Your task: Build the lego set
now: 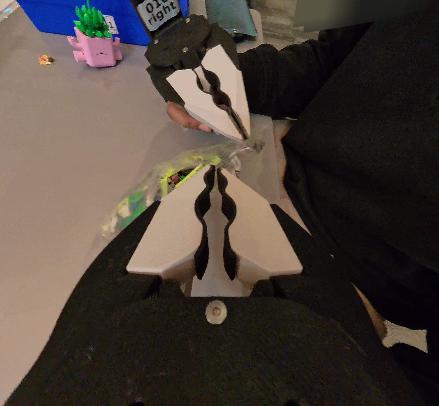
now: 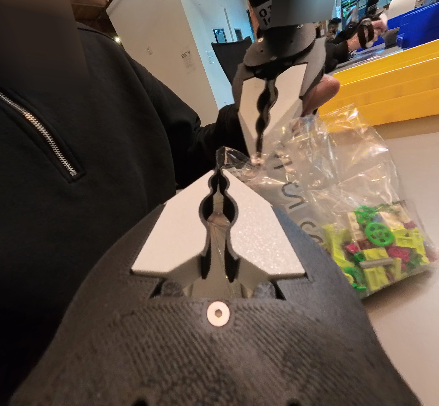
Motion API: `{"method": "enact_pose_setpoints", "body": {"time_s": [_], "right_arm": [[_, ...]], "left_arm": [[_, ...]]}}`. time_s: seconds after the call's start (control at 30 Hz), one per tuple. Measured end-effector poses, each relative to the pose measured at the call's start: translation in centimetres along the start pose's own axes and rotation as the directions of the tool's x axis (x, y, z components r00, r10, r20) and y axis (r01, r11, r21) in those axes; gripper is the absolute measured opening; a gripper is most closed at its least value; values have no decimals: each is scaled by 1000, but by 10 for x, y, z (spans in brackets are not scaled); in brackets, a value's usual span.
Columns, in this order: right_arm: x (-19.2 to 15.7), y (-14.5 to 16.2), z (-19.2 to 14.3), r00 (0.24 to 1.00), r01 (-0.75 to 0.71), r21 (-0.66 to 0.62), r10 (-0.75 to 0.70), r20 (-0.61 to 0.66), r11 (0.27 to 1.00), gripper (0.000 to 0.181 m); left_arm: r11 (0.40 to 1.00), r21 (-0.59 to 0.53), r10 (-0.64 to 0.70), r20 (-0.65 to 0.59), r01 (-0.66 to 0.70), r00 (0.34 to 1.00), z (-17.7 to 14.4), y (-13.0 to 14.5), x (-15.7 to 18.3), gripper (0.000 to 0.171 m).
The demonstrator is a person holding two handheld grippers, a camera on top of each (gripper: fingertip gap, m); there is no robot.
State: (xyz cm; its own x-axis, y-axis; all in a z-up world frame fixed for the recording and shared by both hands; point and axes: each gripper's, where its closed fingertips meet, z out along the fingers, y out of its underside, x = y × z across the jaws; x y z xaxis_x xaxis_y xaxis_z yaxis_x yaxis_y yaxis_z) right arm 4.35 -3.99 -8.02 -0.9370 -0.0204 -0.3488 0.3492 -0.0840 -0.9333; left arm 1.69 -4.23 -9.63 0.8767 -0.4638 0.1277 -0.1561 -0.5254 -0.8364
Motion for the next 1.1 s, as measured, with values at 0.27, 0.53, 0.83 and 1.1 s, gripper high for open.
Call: {"method": "enact_pose_setpoints", "body": {"time_s": [0.27,0.53,0.83,1.1], "right_arm": [[-5,-1,4,998,58,-15,-58,-10,998,0],[-8,-5,4,996,91,-12,-91,-19,996,0],[-8,-3,3,996,87,-24,-88,-22,996,0],[-13,-6,-5,996,86,-18,-86,-7,996,0]], "left_arm": [[997,53,46,121,-53,992,-8,-9,-16,0],[994,102,-14,-119,26,993,-4,-9,13,24],[998,19,-52,-108,55,993,-5,2,12,24],[976,127,-193,146,175,970,-47,-5,-36,32]]}}
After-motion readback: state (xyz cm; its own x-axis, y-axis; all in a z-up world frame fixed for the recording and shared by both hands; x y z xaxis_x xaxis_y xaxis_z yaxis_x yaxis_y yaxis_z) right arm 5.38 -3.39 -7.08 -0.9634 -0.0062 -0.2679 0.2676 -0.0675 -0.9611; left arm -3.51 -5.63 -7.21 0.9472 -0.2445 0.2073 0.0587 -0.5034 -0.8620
